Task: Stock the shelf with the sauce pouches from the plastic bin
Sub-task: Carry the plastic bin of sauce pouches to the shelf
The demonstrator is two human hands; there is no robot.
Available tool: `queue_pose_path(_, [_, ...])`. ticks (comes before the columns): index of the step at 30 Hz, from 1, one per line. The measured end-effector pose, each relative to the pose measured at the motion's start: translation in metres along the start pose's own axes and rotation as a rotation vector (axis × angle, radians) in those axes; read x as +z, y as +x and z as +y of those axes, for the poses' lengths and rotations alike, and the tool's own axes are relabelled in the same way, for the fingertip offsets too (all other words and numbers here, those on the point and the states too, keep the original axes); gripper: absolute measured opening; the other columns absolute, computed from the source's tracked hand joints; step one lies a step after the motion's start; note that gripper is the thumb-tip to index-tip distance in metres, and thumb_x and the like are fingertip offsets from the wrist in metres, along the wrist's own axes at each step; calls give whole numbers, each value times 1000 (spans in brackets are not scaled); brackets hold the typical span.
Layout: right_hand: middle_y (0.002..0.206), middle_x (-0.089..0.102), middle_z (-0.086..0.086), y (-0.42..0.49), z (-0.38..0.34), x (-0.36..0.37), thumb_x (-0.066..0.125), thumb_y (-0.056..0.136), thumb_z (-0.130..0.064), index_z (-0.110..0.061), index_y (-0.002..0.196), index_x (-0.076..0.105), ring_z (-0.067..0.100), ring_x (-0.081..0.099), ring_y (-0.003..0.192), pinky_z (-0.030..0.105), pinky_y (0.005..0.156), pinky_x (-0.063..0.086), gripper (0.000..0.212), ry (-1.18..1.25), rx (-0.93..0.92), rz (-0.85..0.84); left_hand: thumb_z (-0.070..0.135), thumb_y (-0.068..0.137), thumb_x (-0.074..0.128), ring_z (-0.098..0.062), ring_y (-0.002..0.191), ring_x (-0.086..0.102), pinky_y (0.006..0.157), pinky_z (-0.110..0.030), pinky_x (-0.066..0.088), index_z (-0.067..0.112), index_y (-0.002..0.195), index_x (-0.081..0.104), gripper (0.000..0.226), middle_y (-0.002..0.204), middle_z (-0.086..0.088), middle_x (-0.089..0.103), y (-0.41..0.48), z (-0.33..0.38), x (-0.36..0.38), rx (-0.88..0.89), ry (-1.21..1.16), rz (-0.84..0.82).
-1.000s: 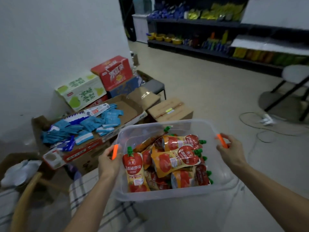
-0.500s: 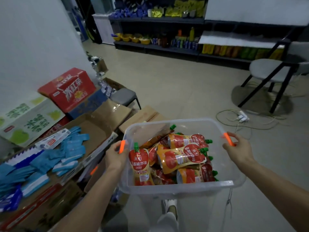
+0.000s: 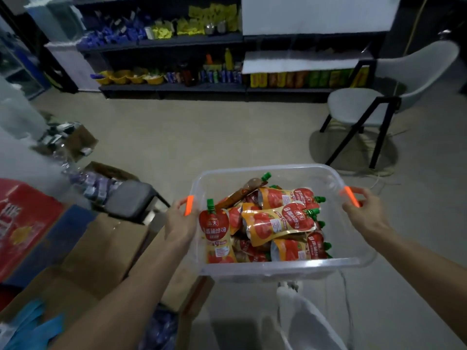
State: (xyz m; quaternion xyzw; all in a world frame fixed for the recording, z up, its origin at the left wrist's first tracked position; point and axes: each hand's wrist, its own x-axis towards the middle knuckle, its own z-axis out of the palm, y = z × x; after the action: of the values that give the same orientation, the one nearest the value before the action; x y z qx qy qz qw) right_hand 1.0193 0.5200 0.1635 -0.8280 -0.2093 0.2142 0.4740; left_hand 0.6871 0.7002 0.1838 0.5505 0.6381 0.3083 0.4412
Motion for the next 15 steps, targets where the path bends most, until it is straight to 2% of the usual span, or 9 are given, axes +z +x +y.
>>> queue_pose_path(3, [100,63,11,70,-14,4,63,89,-30,-18,123,56,31,63,86,40,69,54,37,2,12,41,25,88,69,-26,90,63,82,-40,54,21,116,63,29,97,-7,66,60,34,51,-1,4,-11])
queue_pose_path(7, [96,61,5,169,-37,9,64,89,-34,-19,120,55,23,61,79,29,57,48,35,20,25,71,24,83,73,-41,93,67,81,-49,56,25,111,66,29,100,-15,71,140,81,123,-25,0,-59])
queue_pose_path(10, [110,60,8,245,-57,15,63,89,-36,-16,124,54,28,60,94,39,71,54,42,4,26,106,22,84,72,-45,96,65,78,-46,56,21,114,66,30,101,-21,71,196,121,172,-23,-24,-75])
queue_pose_path(11, [111,60,7,267,-65,17,63,89,-38,-16,125,54,28,60,98,43,76,55,43,-3,23,114,21,86,71,-45,97,65,75,-43,55,20,115,66,30,101,-22,70,214,133,187,-20,-29,-80])
queue_pose_path(13, [112,61,8,311,-78,24,62,90,-38,-15,124,55,29,61,98,42,76,54,41,-10,11,128,23,87,70,-40,96,66,73,-36,52,20,117,65,30,102,-20,70,248,159,215,-17,-46,-94])
queue_pose_path(15, [110,63,10,355,-90,32,63,90,-35,-14,123,55,30,62,95,39,73,53,40,-8,3,144,24,87,70,-34,94,68,81,-41,57,24,115,64,29,102,-15,70,286,182,240,-22,-62,-97])
